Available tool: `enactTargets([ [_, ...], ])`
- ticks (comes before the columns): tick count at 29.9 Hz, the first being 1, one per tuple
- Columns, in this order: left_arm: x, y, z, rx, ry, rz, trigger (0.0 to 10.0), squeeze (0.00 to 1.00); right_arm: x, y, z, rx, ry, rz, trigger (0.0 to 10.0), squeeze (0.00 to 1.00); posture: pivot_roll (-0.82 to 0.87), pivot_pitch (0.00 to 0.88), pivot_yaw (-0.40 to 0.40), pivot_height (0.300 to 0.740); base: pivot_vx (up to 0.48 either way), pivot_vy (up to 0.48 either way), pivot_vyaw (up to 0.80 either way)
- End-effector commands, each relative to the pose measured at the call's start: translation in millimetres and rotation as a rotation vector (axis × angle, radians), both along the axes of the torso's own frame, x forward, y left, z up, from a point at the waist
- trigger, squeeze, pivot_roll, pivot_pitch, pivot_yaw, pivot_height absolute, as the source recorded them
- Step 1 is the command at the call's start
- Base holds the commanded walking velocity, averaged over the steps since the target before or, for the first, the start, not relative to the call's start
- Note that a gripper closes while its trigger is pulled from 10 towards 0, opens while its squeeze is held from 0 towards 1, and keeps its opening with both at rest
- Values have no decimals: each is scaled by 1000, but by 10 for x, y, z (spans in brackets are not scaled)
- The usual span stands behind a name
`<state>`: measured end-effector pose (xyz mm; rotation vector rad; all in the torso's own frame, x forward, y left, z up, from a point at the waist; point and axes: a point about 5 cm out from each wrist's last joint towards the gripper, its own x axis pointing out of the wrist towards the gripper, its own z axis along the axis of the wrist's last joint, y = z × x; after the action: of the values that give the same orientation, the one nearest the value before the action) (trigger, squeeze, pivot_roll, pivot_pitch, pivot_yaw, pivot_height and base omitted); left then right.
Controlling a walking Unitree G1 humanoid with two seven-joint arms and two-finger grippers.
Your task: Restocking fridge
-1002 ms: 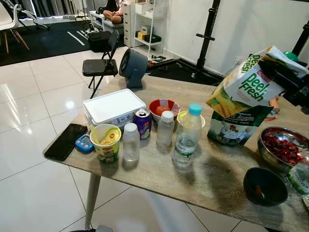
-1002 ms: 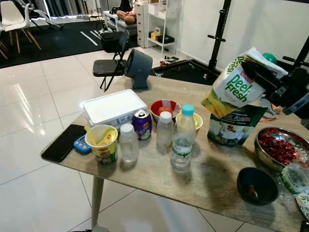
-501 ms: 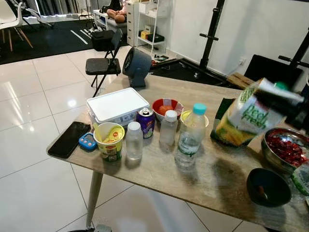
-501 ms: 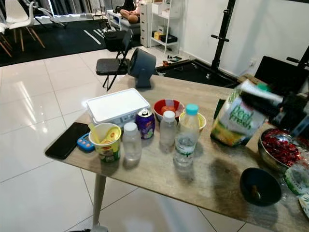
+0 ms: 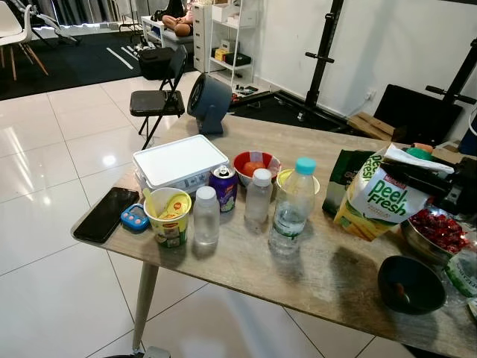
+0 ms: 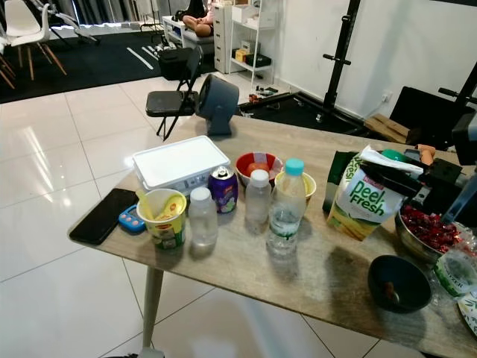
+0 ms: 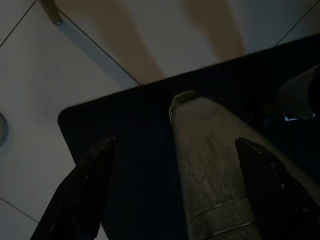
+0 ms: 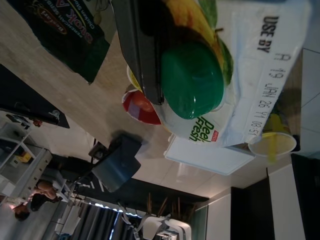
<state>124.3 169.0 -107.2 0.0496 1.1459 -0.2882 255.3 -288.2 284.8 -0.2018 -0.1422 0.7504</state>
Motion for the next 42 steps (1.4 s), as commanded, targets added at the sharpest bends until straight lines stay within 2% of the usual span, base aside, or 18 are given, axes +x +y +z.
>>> enactTargets([
  [1, -236, -48, -76, 4, 100, -15, 10000, 0, -17, 44, 10, -25, 3, 22, 0, 0, -49, 0, -21, 740, -311, 0, 0],
  [8, -234, -88, -79, 3, 100, -29, 10000, 0, -19, 75, -2, -30, 12, 36, 0, 0, -50, 0, -19, 740, -340, 0, 0],
  [15, -215, -27, -70, 12, 99, -29, 10000, 0, -20, 91, -6, -33, 14, 41, 0, 0, -50, 0, -19, 740, -369, 0, 0],
  [17, -218, 13, -68, 17, 100, -27, 10000, 0, -21, 98, -14, -34, 16, 44, 0, 0, -50, 0, -19, 740, -368, 0, 0],
  [18, -242, 88, -65, 25, 103, -26, 10000, 0, -25, 114, -28, -32, 18, 53, 0, 0, -50, 0, -19, 740, -368, 0, 0],
  [21, -261, 127, -65, 28, 105, -24, 10000, 0, -27, 124, -37, -30, 20, 60, 0, 0, -51, 0, -18, 740, -368, 0, 0],
  [30, -281, 149, -67, 34, 104, -9, 10000, 0, -28, 146, -67, -26, 36, 73, 0, 0, -51, 0, -18, 740, -119, 0, 0],
  [35, -328, 53, -89, 26, 112, -15, 10000, 0, -14, 70, -295, -75, 150, 34, 0, 0, -53, 0, -18, 740, 0, 0, 0],
  [37, -329, 48, -90, 26, 112, -15, 10000, 0, -18, 63, -318, -81, 160, 32, 0, 0, -53, 0, -18, 740, 0, 0, 0],
  [38, -331, 30, -92, 23, 112, -16, 10000, 0, -49, 39, -480, -129, 230, 40, 0, 0, -53, 0, -18, 740, 0, 0, 0],
  [39, -331, 30, -92, 23, 112, -16, 10000, 0, -49, 39, -480, -129, 230, 40, 0, 0, -53, 0, -18, 740, 0, 0, 0],
  [42, -328, 7, -93, 20, 112, -18, 10000, 0, -74, 15, -723, -155, 326, 44, 0, 0, -53, 0, -18, 740, 0, 0, 0],
])
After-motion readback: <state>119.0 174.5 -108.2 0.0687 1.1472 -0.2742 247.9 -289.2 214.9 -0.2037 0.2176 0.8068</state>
